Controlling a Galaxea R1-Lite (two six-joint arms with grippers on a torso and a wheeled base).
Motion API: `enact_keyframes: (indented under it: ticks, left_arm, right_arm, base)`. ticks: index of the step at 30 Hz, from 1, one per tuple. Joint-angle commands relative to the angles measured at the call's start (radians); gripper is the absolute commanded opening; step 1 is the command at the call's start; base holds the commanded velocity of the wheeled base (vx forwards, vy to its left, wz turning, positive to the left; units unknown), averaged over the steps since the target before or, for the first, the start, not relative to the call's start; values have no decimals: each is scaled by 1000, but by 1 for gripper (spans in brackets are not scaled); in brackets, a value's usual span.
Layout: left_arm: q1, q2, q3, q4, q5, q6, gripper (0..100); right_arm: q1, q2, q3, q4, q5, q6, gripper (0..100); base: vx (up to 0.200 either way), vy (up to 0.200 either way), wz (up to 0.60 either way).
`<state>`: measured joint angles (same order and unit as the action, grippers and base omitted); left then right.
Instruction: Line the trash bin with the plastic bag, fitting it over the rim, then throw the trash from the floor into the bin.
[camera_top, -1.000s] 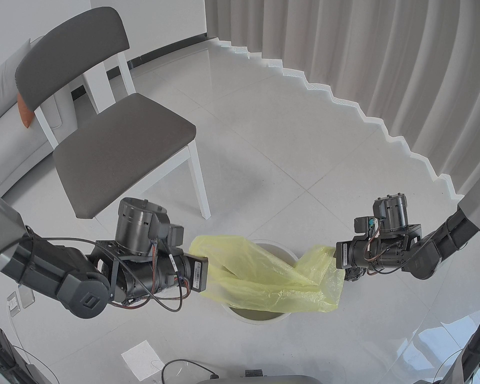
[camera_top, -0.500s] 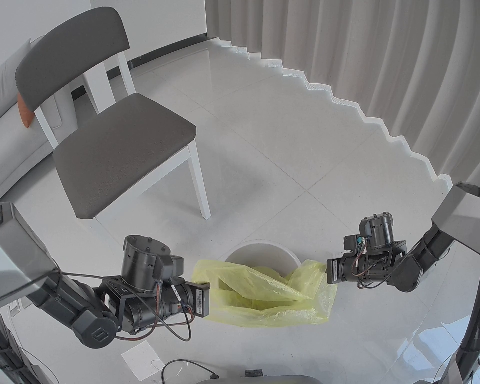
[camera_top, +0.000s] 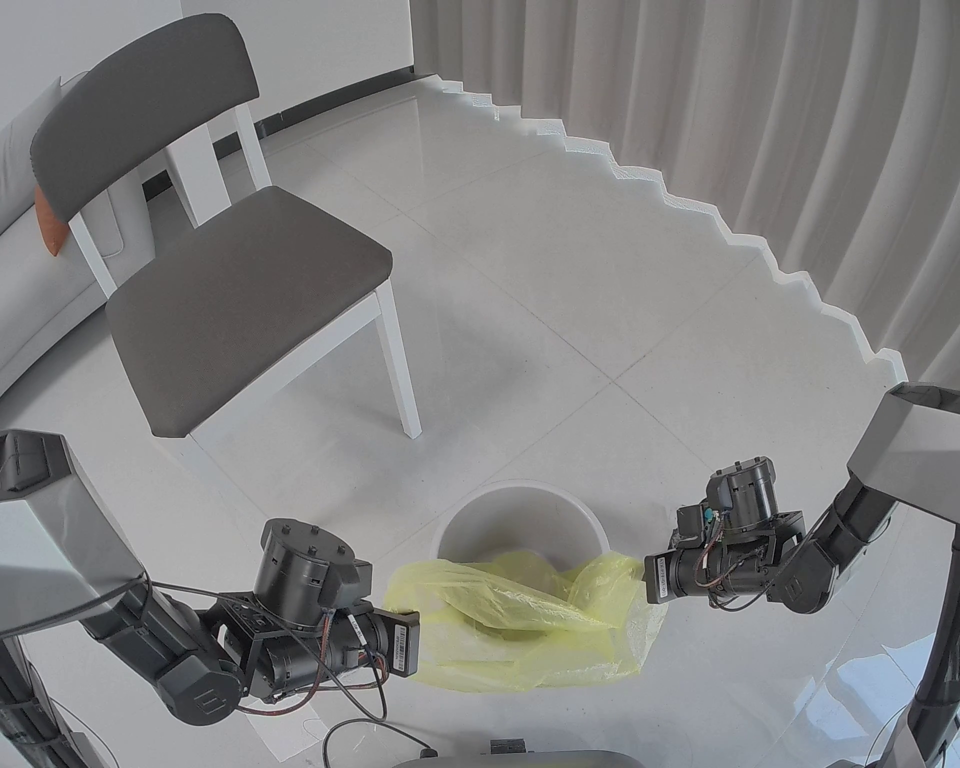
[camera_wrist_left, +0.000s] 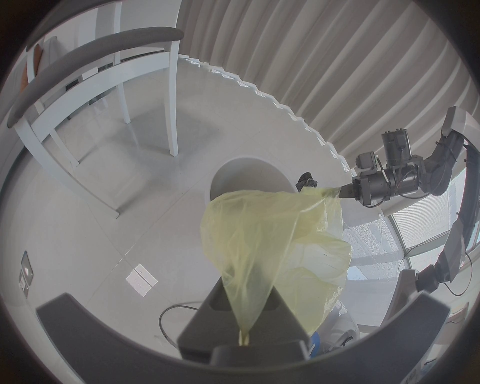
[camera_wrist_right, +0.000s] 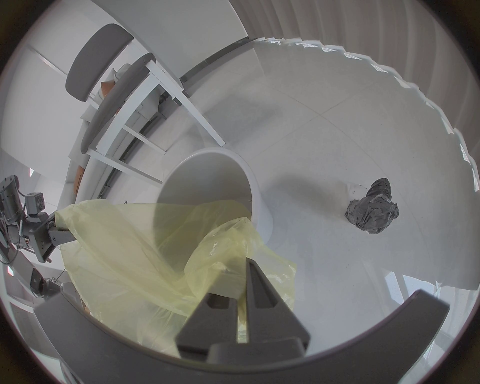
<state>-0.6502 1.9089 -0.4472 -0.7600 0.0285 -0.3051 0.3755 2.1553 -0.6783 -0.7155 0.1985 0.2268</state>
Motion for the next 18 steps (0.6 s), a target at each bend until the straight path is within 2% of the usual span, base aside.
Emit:
enact_keyframes:
  ticks: [1,7,18]
  left_arm:
    - [0,5,4,-7,4,-2,0]
    - [-5,-93,15,13,13,-20,0]
    - [-31,-100,45,18,37,-37,0]
  right_arm:
    - [2,3,9,-2,-1,-1,0]
    - [-10,-161,42,67,-1,-17,0]
    - [-12,-229,62,154,-5,-23,0]
  base:
    - [0,0,0]
    - [0,0,0]
    - [0,0,0]
